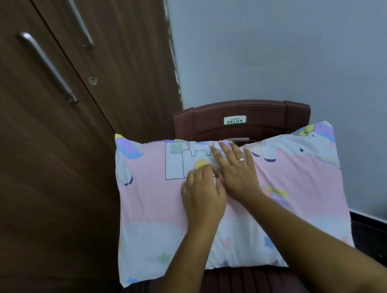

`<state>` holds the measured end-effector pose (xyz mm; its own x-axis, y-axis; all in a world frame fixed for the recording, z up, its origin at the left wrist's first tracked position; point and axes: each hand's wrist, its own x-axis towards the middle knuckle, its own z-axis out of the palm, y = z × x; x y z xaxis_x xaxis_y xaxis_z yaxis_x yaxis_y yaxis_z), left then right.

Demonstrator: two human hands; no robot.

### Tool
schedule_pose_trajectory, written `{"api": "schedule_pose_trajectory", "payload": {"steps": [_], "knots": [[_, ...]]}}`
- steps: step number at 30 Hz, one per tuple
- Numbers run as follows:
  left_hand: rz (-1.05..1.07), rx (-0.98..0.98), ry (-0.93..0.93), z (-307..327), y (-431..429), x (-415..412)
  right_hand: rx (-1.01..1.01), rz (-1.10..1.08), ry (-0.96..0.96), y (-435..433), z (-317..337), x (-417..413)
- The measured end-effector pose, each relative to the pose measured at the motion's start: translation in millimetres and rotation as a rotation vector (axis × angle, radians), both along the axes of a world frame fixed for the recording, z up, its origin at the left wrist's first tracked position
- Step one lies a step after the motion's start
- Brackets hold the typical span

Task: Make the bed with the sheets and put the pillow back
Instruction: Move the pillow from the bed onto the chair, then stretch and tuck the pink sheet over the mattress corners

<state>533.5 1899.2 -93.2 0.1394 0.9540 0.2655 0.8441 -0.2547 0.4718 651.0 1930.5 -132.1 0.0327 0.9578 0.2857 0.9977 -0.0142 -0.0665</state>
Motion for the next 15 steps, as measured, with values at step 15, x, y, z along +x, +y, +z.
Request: {"api": "schedule_pose_trajectory", "payload": {"steps": [15], "knots": [[-0.054,-0.260,0.398,-51.0,34.5,0.3,-0.383,-0.514,0.027,-91.7,-12.9,114.2]]}}
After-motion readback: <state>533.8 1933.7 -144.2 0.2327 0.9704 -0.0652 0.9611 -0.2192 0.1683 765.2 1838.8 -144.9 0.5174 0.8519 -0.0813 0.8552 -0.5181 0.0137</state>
